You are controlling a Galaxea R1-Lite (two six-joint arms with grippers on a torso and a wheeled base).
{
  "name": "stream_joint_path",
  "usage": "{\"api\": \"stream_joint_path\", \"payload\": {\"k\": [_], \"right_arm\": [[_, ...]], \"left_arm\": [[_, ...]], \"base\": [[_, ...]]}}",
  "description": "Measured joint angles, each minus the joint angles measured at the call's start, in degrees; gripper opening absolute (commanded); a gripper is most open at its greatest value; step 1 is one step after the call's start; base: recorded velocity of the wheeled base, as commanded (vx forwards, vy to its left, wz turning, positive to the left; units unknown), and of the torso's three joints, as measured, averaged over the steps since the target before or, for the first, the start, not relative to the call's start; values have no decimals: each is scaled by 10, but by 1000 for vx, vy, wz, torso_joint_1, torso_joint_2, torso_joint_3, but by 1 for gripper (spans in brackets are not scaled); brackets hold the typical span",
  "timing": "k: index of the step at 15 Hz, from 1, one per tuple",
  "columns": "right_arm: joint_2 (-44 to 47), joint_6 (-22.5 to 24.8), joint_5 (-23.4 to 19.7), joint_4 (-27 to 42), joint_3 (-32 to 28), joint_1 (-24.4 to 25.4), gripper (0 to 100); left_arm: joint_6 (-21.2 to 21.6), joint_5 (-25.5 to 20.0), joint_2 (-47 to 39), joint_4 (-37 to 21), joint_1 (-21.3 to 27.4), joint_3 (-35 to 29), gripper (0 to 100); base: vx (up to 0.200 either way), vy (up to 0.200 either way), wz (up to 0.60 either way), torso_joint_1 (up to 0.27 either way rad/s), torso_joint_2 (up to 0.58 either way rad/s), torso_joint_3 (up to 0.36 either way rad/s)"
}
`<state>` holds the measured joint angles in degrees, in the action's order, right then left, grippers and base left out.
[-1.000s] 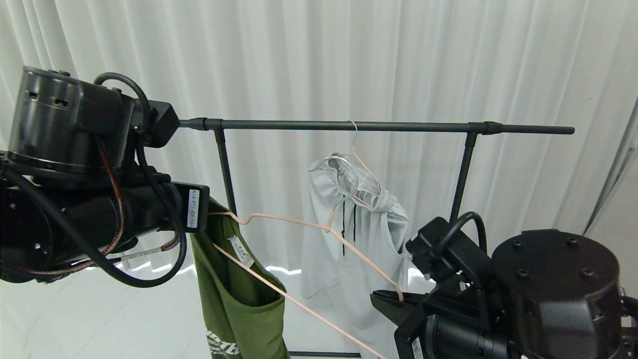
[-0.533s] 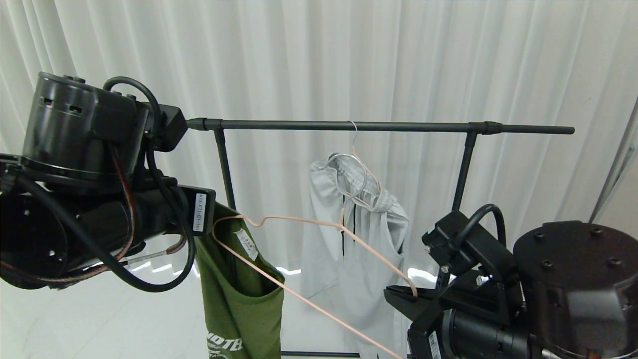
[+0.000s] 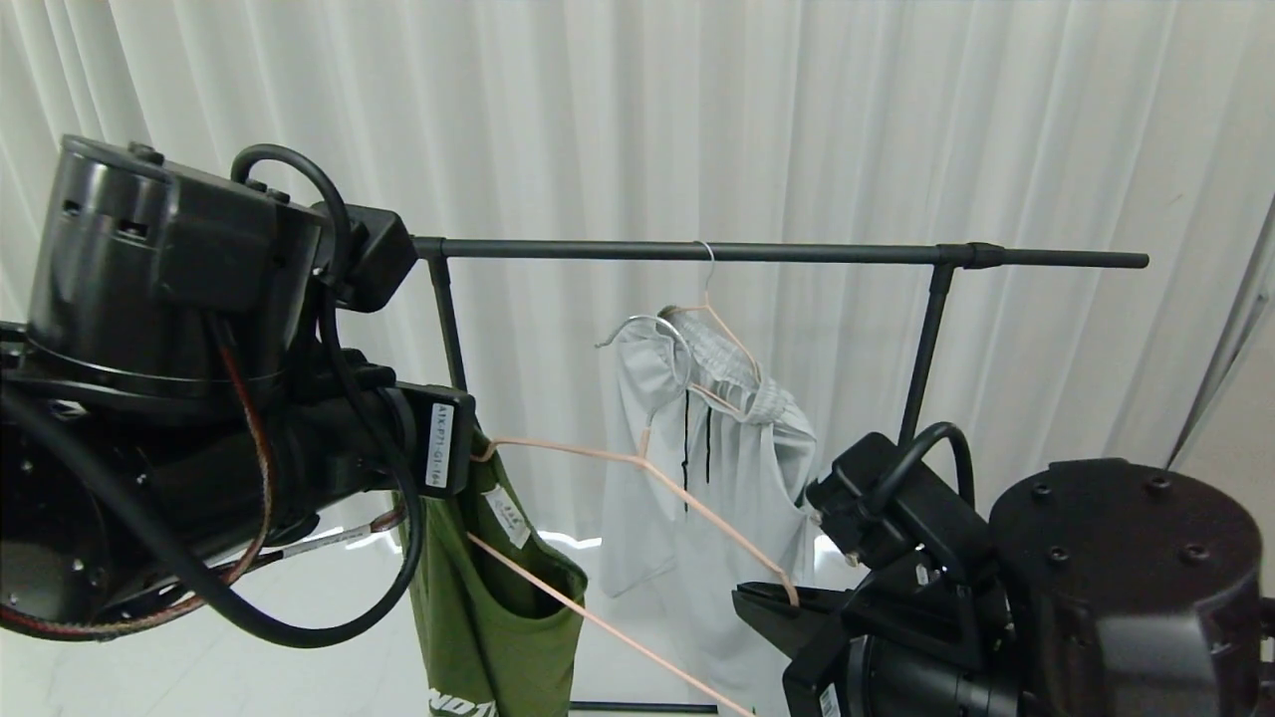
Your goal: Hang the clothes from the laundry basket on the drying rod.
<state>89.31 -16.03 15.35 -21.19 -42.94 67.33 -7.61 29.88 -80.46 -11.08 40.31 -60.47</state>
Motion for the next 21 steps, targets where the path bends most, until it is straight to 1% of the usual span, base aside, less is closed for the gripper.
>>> {"api": "stream_joint_path", "payload": {"k": [5, 8, 11, 13, 15, 18, 19, 21], "right_arm": [[35, -1, -4, -4, -10, 4, 0], [60, -1, -5, -27, -20, 6, 0], [84, -4, -5, -42, -35, 13, 0], [93, -23, -4, -47, -44, 14, 0], [94, -35, 0, -55, -49, 14, 0], [84, -36, 2, -60, -49, 13, 0], [80, -36, 7, -61, -50, 12, 0], [74, -36, 31, -83, -50, 12, 0]], "left_arm": [[-1, -2, 11, 0, 52, 0, 0], [-4, -2, 15, 1, 80, 0, 0], [-27, -6, 18, 1, 122, -9, 0], [-35, -6, 19, 1, 144, -10, 0], [-35, -4, 23, 0, 151, 2, 0], [-36, -2, 34, 1, 147, 24, 0], [-36, -2, 38, 2, 147, 30, 0], [-35, -2, 45, 2, 149, 36, 0]], "base": [[0, 0, 0, 0, 0, 0], [0, 0, 0, 0, 0, 0], [0, 0, 0, 0, 0, 0], [0, 0, 0, 0, 0, 0], [0, 0, 0, 0, 0, 0], [0, 0, 0, 0, 0, 0], [0, 0, 0, 0, 0, 0], [0, 0, 0, 0, 0, 0]]}}
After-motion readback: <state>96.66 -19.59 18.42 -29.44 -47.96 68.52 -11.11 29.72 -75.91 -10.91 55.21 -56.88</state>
